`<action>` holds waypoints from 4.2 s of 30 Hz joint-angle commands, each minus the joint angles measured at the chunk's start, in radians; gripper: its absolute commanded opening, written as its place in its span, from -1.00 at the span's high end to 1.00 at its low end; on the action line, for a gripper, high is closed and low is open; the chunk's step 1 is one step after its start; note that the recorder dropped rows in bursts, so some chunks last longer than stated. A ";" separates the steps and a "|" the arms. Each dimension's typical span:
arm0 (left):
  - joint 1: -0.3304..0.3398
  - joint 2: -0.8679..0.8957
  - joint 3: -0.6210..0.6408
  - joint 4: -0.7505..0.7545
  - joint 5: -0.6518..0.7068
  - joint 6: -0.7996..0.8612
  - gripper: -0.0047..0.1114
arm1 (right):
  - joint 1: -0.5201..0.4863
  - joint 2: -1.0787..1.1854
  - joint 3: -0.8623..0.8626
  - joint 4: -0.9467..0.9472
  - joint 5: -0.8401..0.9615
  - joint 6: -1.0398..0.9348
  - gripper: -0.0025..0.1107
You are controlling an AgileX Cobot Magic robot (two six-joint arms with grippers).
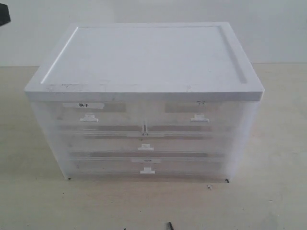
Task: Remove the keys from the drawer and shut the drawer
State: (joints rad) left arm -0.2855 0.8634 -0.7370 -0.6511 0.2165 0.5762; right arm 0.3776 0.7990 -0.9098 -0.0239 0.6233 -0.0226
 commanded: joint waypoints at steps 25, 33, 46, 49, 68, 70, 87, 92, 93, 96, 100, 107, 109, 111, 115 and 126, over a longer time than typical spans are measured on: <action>-0.004 -0.745 0.224 0.039 0.058 0.001 0.84 | 0.000 -0.748 0.339 -0.012 -0.268 0.005 0.96; -0.004 -0.841 0.224 0.039 0.116 0.001 0.84 | 0.000 -0.748 0.339 -0.009 -0.294 0.023 0.96; -0.004 -0.863 0.224 0.039 0.113 0.001 0.84 | 0.000 -0.757 0.339 -0.009 -0.284 0.023 0.96; -0.004 -0.863 0.224 0.039 0.113 0.001 0.84 | 0.000 -0.757 0.339 -0.009 -0.284 0.023 0.96; 0.038 -0.863 0.248 0.208 0.106 0.001 0.84 | 0.000 -0.757 0.339 -0.009 -0.234 0.023 0.96; 0.063 -0.863 0.248 0.210 0.106 0.001 0.84 | 0.000 -0.757 0.339 -0.009 -0.234 0.023 0.96; 0.209 -0.863 0.483 0.748 -0.054 -0.922 0.84 | 0.000 -0.757 0.339 -0.009 -0.234 0.023 0.96; 0.277 -0.863 0.589 0.748 -0.142 -0.922 0.84 | 0.000 -0.757 0.339 -0.009 -0.234 0.023 0.96; 0.291 -0.863 0.608 0.748 -0.160 -0.922 0.84 | 0.000 -0.757 0.339 -0.009 -0.234 0.023 0.96; 0.333 -0.863 0.670 0.751 -0.186 -0.922 0.84 | 0.000 -0.757 0.339 -0.009 -0.234 0.023 0.96; 0.351 -0.863 0.737 0.795 -0.265 -0.922 0.84 | 0.000 -0.757 0.339 -0.009 -0.234 0.023 0.96; 0.351 -0.863 0.737 0.823 -0.172 -0.886 0.84 | 0.000 -0.757 0.339 -0.009 -0.230 0.023 0.96; 0.351 -0.863 0.737 0.823 -0.155 -0.861 0.84 | 0.000 -0.757 0.339 -0.009 -0.230 0.023 0.96; 0.351 -0.863 0.737 0.823 -0.116 -0.848 0.84 | 0.000 -0.757 0.339 -0.009 -0.230 0.023 0.96; 0.351 -0.863 0.737 0.821 -0.003 -0.846 0.84 | 0.000 -0.757 0.339 -0.009 -0.230 0.023 0.96; 0.351 -0.863 0.737 0.817 0.084 -0.730 0.84 | 0.000 -0.757 0.339 -0.009 -0.230 0.023 0.96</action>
State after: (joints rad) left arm 0.0611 0.0022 -0.0036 0.1654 0.2951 -0.1894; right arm 0.3776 0.0460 -0.5740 -0.0270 0.3973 0.0000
